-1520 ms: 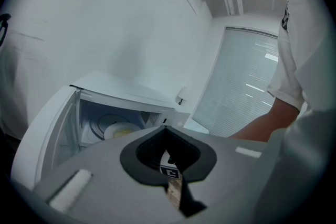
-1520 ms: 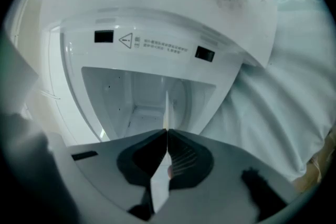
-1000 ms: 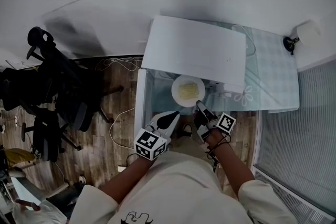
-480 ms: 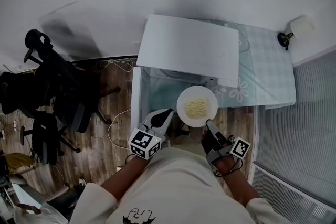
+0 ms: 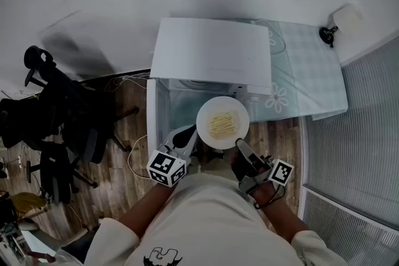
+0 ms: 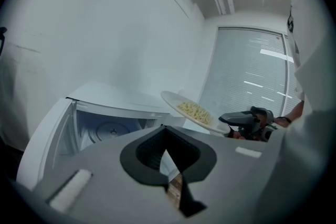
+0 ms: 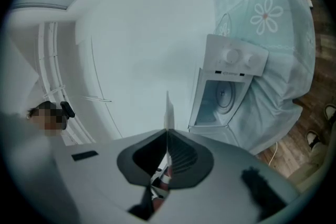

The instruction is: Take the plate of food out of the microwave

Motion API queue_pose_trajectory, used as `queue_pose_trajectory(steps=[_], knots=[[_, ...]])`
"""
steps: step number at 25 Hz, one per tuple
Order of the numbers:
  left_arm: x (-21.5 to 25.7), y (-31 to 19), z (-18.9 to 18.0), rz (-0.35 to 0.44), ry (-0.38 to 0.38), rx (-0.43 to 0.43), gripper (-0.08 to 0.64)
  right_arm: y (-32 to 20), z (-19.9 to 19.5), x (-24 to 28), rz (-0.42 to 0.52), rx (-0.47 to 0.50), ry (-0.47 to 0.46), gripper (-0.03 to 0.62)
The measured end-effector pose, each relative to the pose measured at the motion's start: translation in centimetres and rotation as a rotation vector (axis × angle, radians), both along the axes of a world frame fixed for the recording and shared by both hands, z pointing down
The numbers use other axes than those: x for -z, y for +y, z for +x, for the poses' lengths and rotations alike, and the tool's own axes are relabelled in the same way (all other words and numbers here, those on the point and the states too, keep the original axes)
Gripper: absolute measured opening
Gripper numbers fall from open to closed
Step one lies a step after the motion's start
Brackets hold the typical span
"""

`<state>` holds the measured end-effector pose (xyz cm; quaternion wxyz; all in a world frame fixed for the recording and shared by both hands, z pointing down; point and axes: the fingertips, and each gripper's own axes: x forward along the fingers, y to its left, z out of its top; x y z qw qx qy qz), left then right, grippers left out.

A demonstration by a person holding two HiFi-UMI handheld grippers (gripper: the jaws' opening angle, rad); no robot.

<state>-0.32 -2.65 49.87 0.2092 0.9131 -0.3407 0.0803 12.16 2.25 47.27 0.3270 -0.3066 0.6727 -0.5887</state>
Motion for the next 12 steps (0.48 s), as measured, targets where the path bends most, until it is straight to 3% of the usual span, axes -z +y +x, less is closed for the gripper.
queue_pose_trajectory(steps=[12], knots=[[0.16,0.53,-0.11,0.0,-0.003,0.032,0.002,0.16,-0.06,-0.5,-0.013,0.019,-0.005,0.018]])
